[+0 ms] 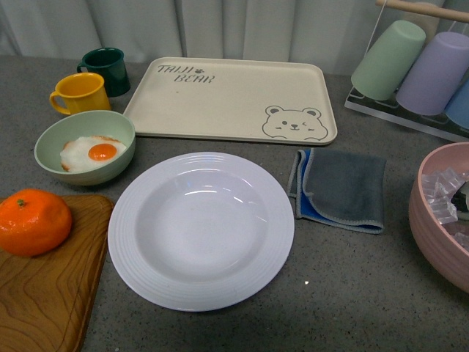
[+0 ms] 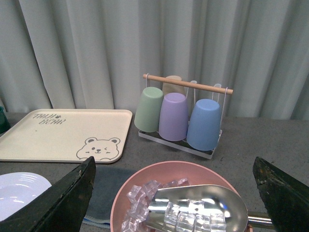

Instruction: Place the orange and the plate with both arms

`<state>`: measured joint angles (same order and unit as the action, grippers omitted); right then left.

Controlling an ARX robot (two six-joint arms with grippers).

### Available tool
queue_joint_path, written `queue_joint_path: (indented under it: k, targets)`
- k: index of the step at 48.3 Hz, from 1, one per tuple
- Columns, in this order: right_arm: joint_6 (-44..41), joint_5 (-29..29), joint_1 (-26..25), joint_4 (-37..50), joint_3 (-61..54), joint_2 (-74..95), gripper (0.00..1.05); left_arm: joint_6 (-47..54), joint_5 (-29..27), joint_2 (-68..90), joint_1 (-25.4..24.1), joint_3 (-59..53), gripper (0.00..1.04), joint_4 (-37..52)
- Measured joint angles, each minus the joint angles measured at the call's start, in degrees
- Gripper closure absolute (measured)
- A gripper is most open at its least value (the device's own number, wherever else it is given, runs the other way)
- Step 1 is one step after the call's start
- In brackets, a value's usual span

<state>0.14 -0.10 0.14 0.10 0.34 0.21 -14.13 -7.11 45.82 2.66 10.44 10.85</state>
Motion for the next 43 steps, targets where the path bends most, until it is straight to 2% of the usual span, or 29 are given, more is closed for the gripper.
queue_joint_path:
  k: [7,16,26,43]
  targets:
    - [0.0,0.0,0.0,0.0,0.0,0.0,0.09,0.2,3.5,16.7,-0.3,4.8,0.07,2.5]
    - [0.0,0.0,0.0,0.0,0.0,0.0,0.09,2.1,3.0,32.7,-0.9,10.2,0.07,3.8]
    - [0.0,0.0,0.0,0.0,0.0,0.0,0.09,2.0,5.5,41.4,-1.2,14.3,0.07,3.3]
    - [0.0,0.0,0.0,0.0,0.0,0.0,0.09,4.2,5.3,51.1,-1.6,19.8,0.07,3.4]
